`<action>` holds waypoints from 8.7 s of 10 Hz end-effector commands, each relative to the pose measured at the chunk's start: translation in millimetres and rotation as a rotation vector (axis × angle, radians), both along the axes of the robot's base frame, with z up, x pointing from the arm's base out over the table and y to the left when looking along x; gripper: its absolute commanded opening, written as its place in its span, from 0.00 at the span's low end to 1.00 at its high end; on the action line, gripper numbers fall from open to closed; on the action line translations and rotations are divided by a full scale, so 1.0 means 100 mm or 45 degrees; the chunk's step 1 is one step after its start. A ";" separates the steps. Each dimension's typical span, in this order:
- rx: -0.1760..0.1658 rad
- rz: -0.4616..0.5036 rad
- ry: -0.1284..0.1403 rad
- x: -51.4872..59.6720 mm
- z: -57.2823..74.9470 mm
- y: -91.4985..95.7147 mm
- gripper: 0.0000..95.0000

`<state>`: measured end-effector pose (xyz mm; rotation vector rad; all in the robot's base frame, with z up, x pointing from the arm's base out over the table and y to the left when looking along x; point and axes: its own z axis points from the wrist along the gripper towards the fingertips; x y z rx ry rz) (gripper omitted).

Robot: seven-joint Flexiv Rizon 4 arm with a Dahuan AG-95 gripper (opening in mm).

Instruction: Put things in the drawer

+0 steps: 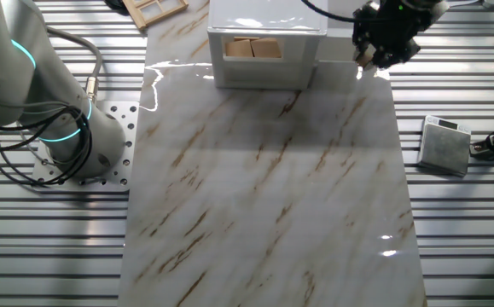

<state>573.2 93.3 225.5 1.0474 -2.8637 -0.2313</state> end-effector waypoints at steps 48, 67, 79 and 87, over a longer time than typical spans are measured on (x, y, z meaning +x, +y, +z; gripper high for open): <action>-0.045 -0.324 -0.068 -0.18 -0.72 1.31 0.20; -0.040 -0.213 -0.038 -0.13 -0.03 1.02 0.00; -0.059 -0.270 -0.038 -0.14 -0.02 1.02 0.00; -0.050 -0.271 -0.047 -0.14 -0.02 1.02 0.00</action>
